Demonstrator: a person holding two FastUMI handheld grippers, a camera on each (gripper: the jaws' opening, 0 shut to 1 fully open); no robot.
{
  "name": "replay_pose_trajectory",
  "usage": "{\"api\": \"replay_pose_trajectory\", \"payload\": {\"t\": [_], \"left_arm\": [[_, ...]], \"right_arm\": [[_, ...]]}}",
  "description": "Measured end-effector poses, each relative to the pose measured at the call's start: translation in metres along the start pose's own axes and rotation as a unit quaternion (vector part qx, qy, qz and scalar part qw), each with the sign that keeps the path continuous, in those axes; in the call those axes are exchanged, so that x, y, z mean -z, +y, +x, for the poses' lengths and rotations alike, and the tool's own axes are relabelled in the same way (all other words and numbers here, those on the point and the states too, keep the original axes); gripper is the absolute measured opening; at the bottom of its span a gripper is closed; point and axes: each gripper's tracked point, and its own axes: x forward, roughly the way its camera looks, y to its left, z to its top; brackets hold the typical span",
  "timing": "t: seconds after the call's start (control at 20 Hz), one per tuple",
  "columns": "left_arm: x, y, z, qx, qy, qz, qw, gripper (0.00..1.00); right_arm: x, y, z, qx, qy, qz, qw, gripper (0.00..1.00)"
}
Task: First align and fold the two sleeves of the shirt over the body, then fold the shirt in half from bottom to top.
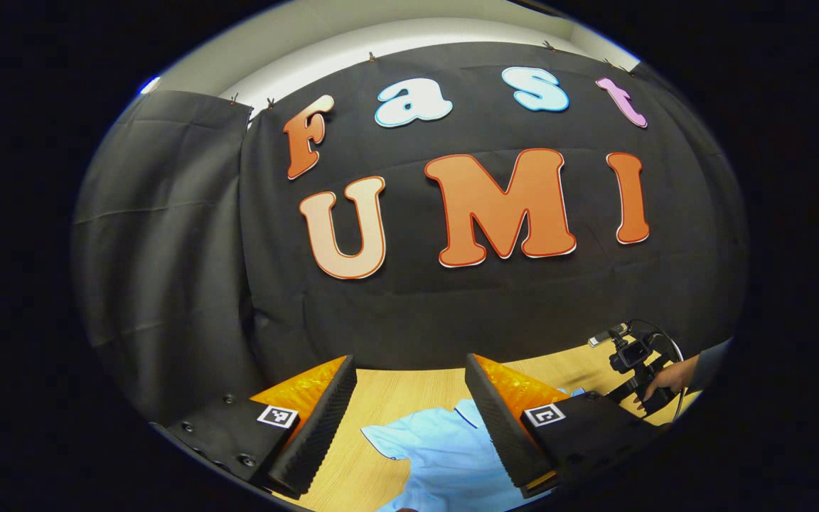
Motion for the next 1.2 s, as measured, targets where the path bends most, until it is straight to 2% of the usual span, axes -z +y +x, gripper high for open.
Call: {"api": "replay_pose_trajectory", "payload": {"t": [0.05,0.15,0.25,0.3,0.4,0.5,0.65,0.85,1.2], "left_arm": [[-0.001,-0.002,0.000,0.001,0.000,0.001,1.000,1.00],[-0.002,-0.007,0.001,0.005,0.000,0.005,1.000,1.00],[-0.003,-0.011,0.000,0.009,-0.001,0.007,1.000,1.00],[-0.004,-0.013,0.000,0.010,-0.001,0.009,1.000,1.00],[-0.007,-0.016,-0.001,0.013,-0.003,0.012,1.000,1.00],[-0.008,-0.017,-0.004,0.013,-0.005,0.015,1.000,1.00],[-0.005,-0.012,-0.009,0.007,-0.004,0.012,1.000,1.00],[-0.001,-0.007,-0.013,0.000,-0.001,0.005,1.000,1.00],[0.002,0.003,-0.021,-0.017,0.005,-0.001,1.000,1.00]], "right_arm": [[-0.002,0.002,0.000,-0.007,-0.002,0.006,1.000,0.68],[-0.006,0.006,0.002,-0.014,-0.008,0.009,1.000,0.61],[-0.009,0.009,0.003,-0.020,-0.019,-0.002,1.000,0.48],[-0.011,0.010,0.003,-0.022,-0.023,0.004,0.999,0.34],[-0.013,0.012,0.002,-0.029,-0.023,0.033,0.999,0.15],[-0.018,0.016,-0.001,-0.050,-0.030,0.073,0.996,0.05],[-0.040,0.021,-0.018,-0.068,-0.077,0.079,0.992,0.04],[-0.060,0.042,-0.042,-0.085,-0.126,0.055,0.987,0.03],[-0.072,0.103,-0.067,-0.103,-0.175,-0.069,0.977,0.03]]}}
